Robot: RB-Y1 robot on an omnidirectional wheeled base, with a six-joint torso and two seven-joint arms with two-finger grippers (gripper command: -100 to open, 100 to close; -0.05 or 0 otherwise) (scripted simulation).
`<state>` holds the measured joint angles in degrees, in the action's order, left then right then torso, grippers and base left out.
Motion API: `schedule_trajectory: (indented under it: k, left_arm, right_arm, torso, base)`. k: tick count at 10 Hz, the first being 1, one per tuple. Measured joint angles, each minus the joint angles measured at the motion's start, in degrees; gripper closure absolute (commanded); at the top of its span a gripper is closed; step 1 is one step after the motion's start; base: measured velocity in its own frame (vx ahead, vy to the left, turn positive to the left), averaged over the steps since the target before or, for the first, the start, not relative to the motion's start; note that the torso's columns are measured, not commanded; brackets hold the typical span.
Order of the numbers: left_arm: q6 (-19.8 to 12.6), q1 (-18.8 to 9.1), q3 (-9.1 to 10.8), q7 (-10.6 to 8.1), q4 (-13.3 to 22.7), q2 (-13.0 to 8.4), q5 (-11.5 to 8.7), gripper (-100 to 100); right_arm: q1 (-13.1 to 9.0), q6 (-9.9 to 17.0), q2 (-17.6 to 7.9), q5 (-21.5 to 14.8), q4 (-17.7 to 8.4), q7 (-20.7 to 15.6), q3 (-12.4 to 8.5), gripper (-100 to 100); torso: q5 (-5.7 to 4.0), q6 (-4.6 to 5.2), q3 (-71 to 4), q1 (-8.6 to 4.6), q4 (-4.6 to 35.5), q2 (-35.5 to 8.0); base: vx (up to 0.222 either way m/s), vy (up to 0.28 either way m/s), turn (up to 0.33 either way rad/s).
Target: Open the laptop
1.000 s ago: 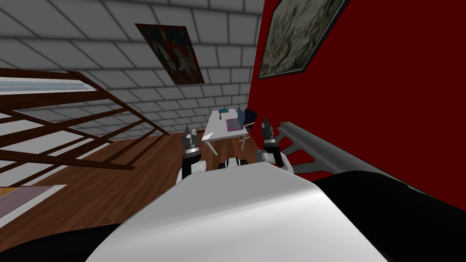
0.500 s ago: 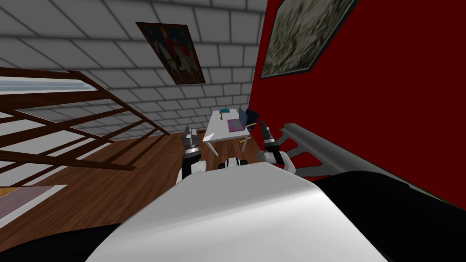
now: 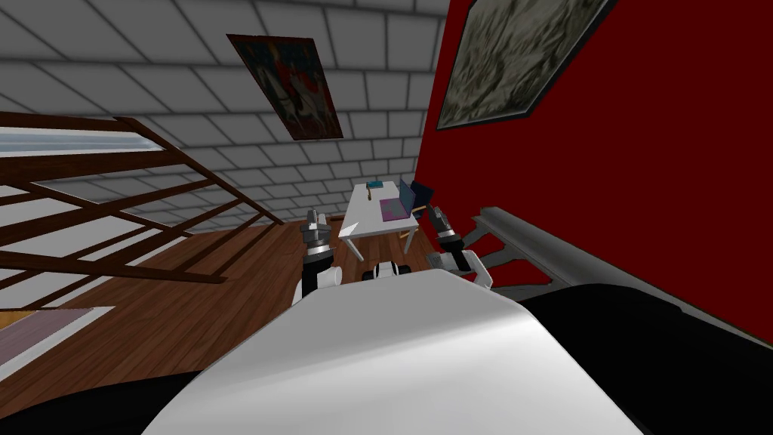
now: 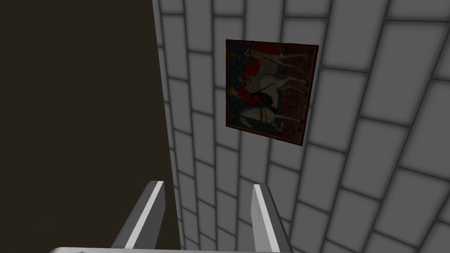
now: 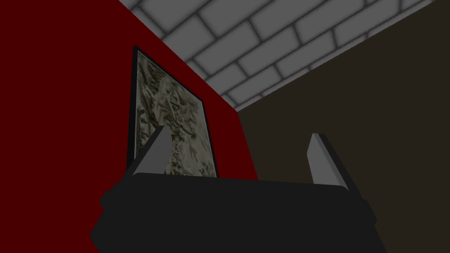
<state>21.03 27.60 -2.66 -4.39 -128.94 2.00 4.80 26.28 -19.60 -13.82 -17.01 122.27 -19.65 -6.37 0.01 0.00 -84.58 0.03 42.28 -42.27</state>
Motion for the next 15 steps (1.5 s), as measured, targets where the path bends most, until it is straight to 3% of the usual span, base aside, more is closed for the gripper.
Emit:
schedule_trajectory:
  k: [7, 15]
  left_arm:
    - [0.00, 0.00, 0.00, 0.00, 0.00, 0.00, 0.00, 0]
    - [0.00, 0.00, 0.00, 0.00, 0.00, 0.00, 0.00, 0]
  right_arm:
    - [-2.08, 3.23, -5.11, -11.09, -5.30, -10.35, -2.49, -100]
    - [-4.75, 8.05, -13.86, -24.25, -12.45, -22.39, -4.91, -100]
  torso:
    - [-0.01, 0.00, 0.02, -0.03, 0.01, -0.02]
    - [-0.02, 0.00, 0.03, -0.04, 0.01, -0.05]
  base:
    - [0.075, 0.054, 0.020]
    - [0.076, 0.058, 0.019]
